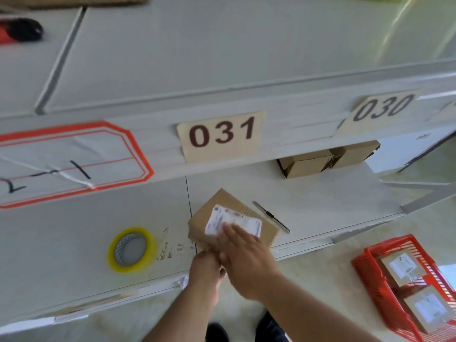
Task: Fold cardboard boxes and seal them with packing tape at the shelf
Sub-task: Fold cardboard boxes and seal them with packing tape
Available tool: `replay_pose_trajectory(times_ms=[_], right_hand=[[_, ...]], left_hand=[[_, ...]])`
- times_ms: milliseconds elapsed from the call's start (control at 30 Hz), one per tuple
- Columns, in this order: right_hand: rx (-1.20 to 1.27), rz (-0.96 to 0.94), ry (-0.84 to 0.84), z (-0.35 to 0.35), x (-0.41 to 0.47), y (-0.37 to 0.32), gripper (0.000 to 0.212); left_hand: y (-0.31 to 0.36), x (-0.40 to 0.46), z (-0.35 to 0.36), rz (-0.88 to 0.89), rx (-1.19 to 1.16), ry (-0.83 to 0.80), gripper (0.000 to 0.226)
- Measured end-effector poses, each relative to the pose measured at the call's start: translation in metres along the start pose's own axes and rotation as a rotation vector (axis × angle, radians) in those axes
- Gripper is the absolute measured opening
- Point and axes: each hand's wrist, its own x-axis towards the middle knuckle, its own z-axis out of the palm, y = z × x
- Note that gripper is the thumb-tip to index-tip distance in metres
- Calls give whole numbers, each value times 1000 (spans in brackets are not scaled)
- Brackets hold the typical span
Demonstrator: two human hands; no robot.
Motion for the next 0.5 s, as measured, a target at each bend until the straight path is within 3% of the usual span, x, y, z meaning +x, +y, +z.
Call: replay_pose_trajectory(times_ms=[133, 233, 300, 367, 500], right_hand=[[-91, -58, 178, 37, 0, 2, 57], [-93, -128, 185, 38, 5, 18, 54], [-145, -103, 237, 37, 11, 29, 47], [-171, -34, 193, 30, 18, 36, 60], [-51, 110, 54, 10, 37, 45, 81]], left_hand=[[9, 6, -1, 57, 80, 54, 44], [12, 7, 4, 124, 197, 61, 31], [8, 11, 4, 144, 250, 89, 39], [3, 17, 2, 150, 321, 104, 48], [6, 18, 4, 140, 275, 100, 31]])
